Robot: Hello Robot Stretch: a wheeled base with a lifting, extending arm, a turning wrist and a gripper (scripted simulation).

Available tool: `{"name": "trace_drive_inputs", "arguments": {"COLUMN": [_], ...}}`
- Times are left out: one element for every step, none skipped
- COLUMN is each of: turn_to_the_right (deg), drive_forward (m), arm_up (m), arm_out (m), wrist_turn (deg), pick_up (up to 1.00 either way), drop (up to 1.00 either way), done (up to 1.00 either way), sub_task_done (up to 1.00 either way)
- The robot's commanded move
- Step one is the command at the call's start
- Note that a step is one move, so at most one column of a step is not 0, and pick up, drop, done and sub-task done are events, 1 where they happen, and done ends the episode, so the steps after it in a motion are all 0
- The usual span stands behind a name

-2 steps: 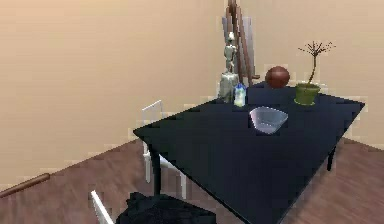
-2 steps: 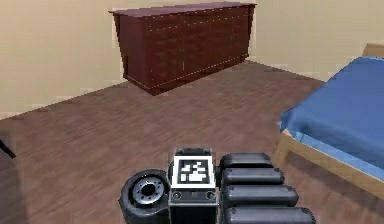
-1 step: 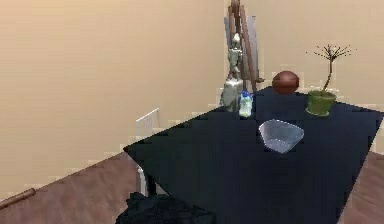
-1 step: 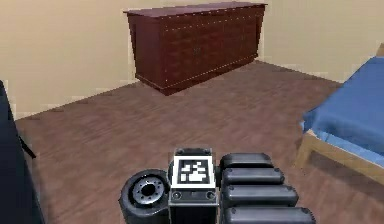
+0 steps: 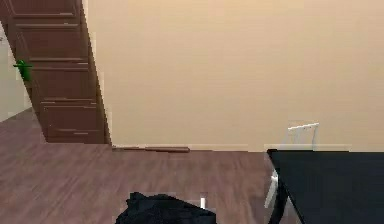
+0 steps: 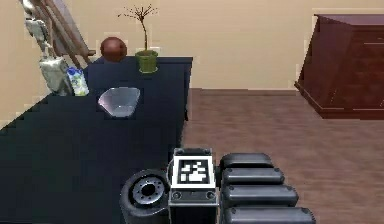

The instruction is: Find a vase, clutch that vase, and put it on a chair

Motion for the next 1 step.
{"name": "trace_drive_inputs", "arguments": {"turn_to_the_right": [36.0], "drive_forward": [0.0], "arm_up": [0.0], "arm_out": [0.0], "wrist_turn": [0.0], "pick_up": [0.0], "drop": [0.0], "done": [0.0], "sub_task_done": [0.0]}}
